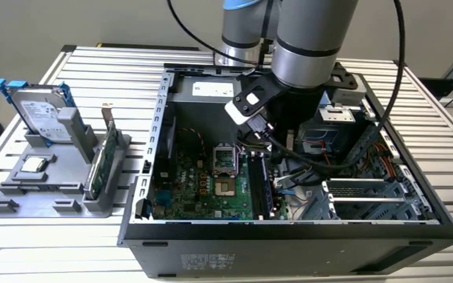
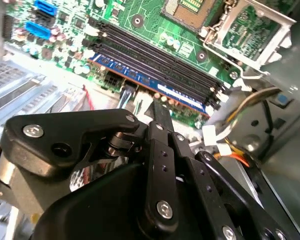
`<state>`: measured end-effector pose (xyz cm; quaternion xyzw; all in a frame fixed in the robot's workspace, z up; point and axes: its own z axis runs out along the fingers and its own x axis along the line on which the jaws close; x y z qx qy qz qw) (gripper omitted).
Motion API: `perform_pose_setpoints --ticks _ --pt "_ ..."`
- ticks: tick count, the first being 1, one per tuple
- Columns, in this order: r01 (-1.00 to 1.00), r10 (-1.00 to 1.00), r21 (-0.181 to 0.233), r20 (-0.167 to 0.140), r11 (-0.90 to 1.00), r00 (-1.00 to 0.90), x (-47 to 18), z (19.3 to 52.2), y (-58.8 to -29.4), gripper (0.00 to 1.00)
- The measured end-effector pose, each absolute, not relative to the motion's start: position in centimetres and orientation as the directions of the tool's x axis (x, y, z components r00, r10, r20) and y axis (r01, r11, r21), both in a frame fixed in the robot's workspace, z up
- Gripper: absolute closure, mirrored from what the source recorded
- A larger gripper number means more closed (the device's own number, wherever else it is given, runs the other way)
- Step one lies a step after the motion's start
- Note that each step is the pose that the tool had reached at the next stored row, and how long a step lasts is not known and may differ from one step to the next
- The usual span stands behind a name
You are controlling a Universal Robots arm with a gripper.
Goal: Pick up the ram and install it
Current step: 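Press down the ram until it locks into place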
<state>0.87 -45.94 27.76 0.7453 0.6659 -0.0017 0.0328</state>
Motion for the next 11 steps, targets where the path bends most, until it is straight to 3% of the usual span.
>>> perform_pose_setpoints --ticks 11 --pt "0.993 0.993 0.047 -0.046 -0.111 0.113 0.9 31.8 -45.9 1.0"
